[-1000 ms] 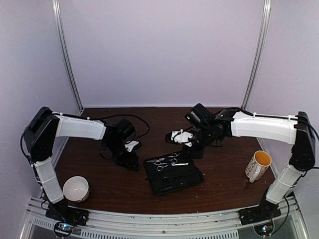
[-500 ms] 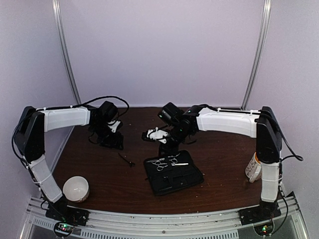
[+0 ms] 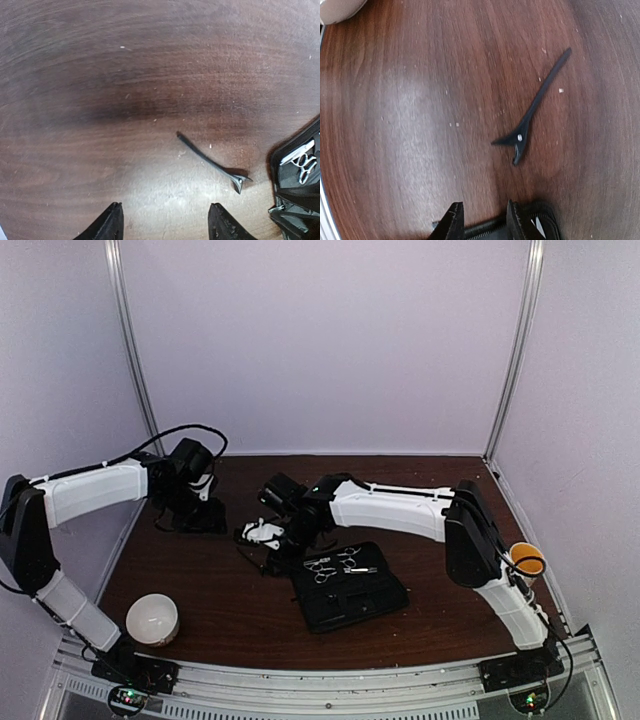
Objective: Sort the hair-cutting tools
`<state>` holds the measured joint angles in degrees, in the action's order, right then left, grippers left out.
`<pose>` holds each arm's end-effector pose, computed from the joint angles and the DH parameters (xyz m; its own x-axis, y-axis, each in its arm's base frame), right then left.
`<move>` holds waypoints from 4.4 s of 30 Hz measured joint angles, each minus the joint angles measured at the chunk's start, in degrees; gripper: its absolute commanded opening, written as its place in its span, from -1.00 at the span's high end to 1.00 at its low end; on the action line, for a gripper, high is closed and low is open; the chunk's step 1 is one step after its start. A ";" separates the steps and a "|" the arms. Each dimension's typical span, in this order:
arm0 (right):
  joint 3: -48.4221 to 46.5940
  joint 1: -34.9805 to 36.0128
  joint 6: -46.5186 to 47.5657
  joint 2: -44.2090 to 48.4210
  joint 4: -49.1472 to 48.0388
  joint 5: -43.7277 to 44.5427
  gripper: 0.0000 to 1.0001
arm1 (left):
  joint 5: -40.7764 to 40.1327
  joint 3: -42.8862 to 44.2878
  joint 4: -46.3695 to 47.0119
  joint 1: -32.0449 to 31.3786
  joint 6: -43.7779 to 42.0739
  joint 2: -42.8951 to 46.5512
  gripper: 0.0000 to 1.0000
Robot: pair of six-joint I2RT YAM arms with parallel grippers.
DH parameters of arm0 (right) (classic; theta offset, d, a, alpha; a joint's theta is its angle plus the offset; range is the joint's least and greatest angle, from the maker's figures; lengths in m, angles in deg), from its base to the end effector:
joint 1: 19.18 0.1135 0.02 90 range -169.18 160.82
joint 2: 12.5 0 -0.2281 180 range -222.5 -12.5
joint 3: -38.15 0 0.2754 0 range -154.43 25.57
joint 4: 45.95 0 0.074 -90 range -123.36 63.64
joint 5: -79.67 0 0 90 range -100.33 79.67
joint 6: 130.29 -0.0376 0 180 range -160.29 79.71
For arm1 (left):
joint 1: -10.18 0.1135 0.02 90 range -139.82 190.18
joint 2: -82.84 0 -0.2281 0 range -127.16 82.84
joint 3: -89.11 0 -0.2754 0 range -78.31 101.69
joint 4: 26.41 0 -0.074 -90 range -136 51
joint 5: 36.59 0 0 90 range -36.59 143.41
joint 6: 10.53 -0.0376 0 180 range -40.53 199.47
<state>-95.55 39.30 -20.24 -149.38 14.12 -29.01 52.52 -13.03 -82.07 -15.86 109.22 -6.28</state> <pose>0.2568 0.4417 0.1562 -0.1359 -0.8428 -0.5209 -0.9895 0.0888 0.1144 0.2971 -0.1445 0.1851 -0.9327 -0.0965 -0.3474 -0.0338 0.9827 -0.1821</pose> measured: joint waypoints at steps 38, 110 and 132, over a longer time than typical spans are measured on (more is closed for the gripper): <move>-6.75 0.85 -5.40 -8.31 -1.05 6.69 0.47 | 0.31 -5.81 -0.61 0.46 1.84 10.36 -0.21; 67.47 -19.37 8.00 67.12 -7.26 11.82 1.00 | 11.19 2.05 9.20 -32.96 2.86 -14.93 -0.04; 74.49 -7.34 33.57 66.05 3.63 10.88 1.00 | 2.08 4.76 5.05 -34.56 6.88 -19.19 0.90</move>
<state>-21.06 31.96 13.34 -83.33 17.75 -18.13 54.60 -8.27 -77.02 -50.42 116.11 -25.47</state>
